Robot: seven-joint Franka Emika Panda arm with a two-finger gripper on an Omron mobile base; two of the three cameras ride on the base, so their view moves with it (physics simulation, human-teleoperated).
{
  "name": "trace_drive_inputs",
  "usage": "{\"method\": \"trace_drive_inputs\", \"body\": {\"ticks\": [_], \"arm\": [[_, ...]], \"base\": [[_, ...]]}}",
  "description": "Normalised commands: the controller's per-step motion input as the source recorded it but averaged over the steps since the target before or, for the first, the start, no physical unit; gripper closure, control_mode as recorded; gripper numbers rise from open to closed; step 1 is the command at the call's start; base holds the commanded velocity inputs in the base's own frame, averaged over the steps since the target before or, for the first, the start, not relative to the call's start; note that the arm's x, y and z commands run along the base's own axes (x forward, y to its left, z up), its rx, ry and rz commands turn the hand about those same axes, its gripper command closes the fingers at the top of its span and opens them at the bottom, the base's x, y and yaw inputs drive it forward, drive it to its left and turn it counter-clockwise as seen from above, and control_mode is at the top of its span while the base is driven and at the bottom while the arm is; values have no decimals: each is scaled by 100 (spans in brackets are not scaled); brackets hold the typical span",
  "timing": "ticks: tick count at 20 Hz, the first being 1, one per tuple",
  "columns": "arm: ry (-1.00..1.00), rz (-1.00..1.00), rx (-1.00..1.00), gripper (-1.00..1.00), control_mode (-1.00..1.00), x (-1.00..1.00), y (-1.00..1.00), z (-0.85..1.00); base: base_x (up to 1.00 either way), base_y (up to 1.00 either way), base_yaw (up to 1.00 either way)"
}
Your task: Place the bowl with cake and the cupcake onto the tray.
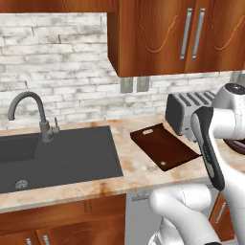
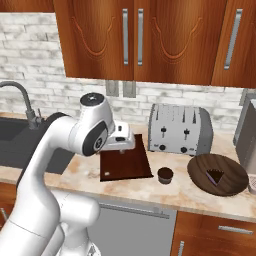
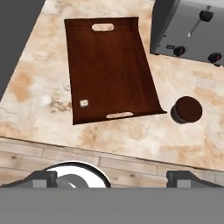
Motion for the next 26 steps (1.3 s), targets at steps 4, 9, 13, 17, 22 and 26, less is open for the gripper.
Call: {"method": "trace_drive_inputs", "body": {"ticks": [4, 9, 13, 17, 22, 26], "arm": [[0, 0, 0, -100, -100, 0, -39, -27], [0, 0, 0, -100, -100, 2, -38, -16], [0, -7, 0, -100, -100, 12, -32, -16], [0, -8, 0, -100, -100, 25, -31, -20], [2, -5, 0, -100, -100, 40, -30, -23], [3, -4, 0, -100, -100, 39, -26, -27]], "base": [[0, 0, 0], [0, 0, 0], [0, 0, 0], [0, 0, 0], [0, 0, 0], [0, 0, 0]]}}
